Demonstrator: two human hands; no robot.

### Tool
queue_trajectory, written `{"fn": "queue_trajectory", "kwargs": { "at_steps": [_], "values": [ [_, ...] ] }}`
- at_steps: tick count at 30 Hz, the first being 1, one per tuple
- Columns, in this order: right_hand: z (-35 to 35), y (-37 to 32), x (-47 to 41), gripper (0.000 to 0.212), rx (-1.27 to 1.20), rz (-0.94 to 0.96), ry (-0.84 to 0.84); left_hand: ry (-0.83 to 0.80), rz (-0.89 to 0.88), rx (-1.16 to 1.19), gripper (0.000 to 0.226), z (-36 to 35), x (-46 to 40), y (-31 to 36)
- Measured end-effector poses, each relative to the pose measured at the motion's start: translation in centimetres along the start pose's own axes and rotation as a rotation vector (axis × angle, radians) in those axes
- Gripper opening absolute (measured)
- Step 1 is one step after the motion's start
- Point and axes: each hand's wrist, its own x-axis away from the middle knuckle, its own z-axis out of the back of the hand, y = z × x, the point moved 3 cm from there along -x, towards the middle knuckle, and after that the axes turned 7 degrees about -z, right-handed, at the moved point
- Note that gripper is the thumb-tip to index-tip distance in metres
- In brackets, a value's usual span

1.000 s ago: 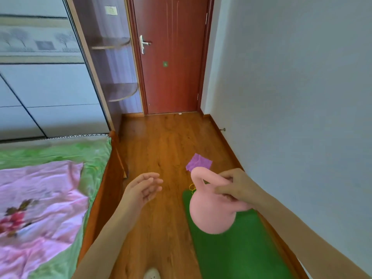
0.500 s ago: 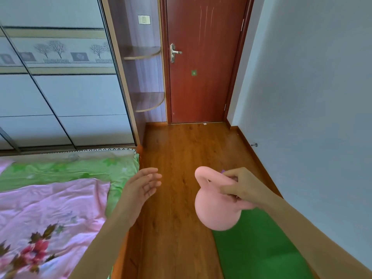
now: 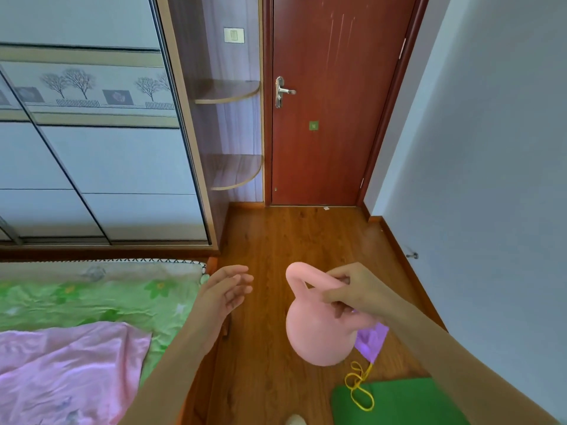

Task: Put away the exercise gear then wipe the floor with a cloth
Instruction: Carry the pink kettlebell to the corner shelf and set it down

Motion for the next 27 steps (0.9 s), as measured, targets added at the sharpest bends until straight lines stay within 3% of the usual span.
{"fn": "queue_trajectory", "kwargs": {
  "at_steps": [13,18,27],
  "values": [
    [8.7,-2.8,-21.6,0.019,-0.009,0.002,-0.017,0.120,0.057,0.130,0.020,-4.1,-19.5,1.7],
    [11.4,-3.4,-30.3,0.021,-0.040,-0.033,-0.035,0.104,0.061,0.150,0.044,-5.1,-28.7,2.3],
    [14.9,-5.3,-47.8,0.013,-0.061,-0.075,-0.020,0.118,0.115,0.214,0.026,-4.3,-48.0,2.5]
  ]
}}
